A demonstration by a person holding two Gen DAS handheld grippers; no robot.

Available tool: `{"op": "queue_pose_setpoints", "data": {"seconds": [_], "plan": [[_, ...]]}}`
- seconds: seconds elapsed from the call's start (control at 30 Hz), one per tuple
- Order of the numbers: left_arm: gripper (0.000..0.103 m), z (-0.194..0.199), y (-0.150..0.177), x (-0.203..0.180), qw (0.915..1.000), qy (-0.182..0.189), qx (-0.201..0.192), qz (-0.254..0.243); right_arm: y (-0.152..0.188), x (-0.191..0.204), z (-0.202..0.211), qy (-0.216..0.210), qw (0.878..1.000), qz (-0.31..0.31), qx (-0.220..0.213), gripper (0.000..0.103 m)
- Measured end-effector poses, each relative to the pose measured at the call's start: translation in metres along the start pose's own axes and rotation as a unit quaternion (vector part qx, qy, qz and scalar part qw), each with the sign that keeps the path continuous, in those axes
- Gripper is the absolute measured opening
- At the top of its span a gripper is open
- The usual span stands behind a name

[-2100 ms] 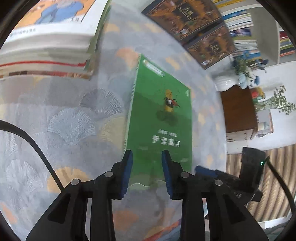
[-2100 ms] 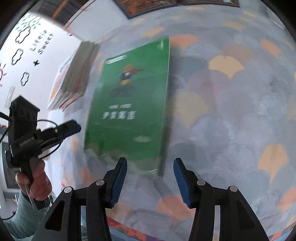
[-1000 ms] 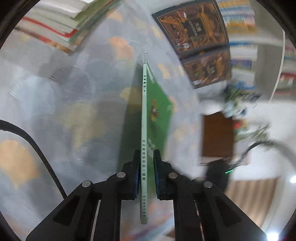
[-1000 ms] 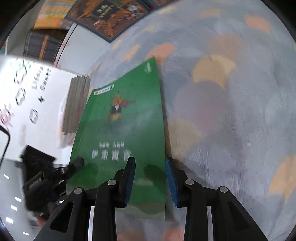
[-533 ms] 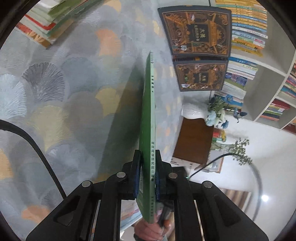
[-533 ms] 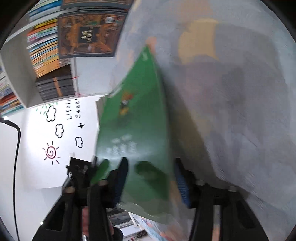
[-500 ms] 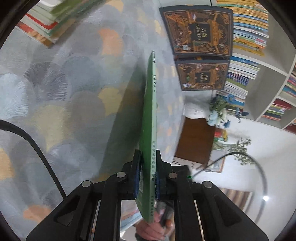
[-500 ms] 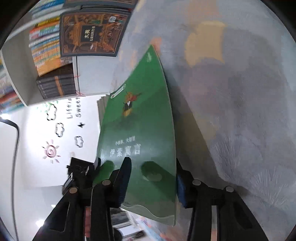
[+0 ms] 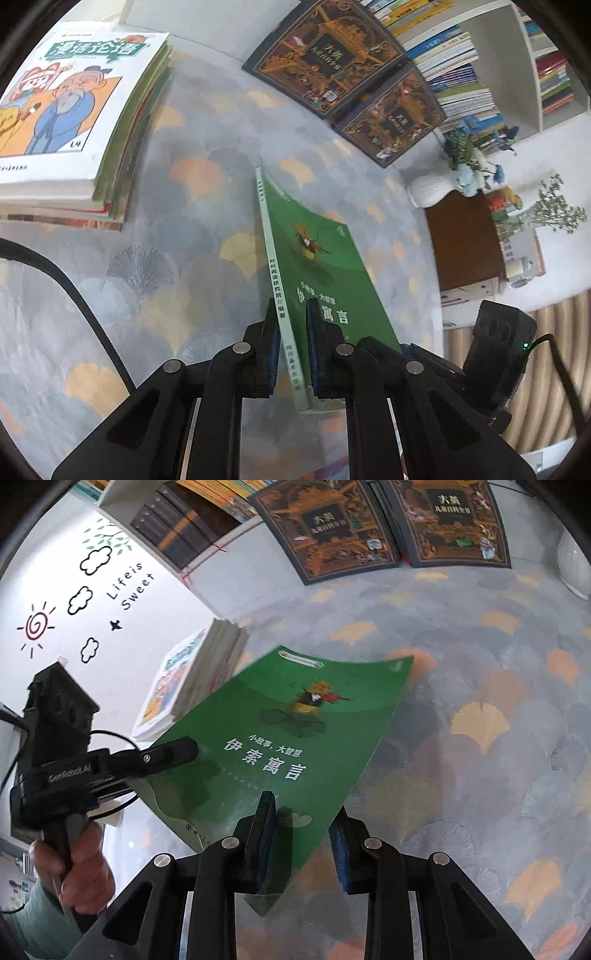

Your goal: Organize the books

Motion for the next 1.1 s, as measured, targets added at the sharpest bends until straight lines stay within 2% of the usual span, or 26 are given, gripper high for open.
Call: {"op": "queue_pose_setpoints", "data": {"seconds": [0.17,0.33,0.5,0.63,0.73,0.9,1.1], "plan": [[0.010,0.013,0.005,-0.014,0.9990,-0.003,-0.013,-0.042,0.001,0.018,0.008,0.031,0.999,0.038,-0.010,0.027],[0.010,0.027,-0.001,-0.015,0.9982,0.036,-0.032,-0.035,-0.005,0.037,0.017,0.044,0.996,0.069,-0.018,0.027],[0.010,0.062,-0.014,-0.009,0.9949,0.049,-0.082,-0.034,-0.026,0.069,0.026,0.049,0.992,0.110,-0.034,0.027],[0.010,0.097,-0.028,0.012,0.9905,0.029,-0.132,-0.027,-0.059,0.106,0.012,0.036,0.988,0.145,-0.036,0.027],[0.010,0.119,-0.040,0.042,0.9867,0.007,-0.162,-0.008,-0.082,0.135,-0.010,0.030,0.984,0.174,-0.024,0.029],[0.010,0.143,-0.056,0.093,0.9799,-0.006,-0.195,0.039,-0.120,0.181,-0.061,0.022,0.977,0.211,0.003,0.029],[0.010,0.154,-0.070,0.141,0.9736,-0.013,-0.214,0.077,-0.145,0.216,-0.101,0.025,0.972,0.234,0.019,0.029]]}}
Point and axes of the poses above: each gripper's, at about its wrist camera, not at the fingertips, and z roughly against the way its jaws point, x to its left, y to its underside, the point moved 1 cm from there along -z, roughly the way its jaws point, and after that the axes turned 11 degrees about x, right-handed, at the moved point
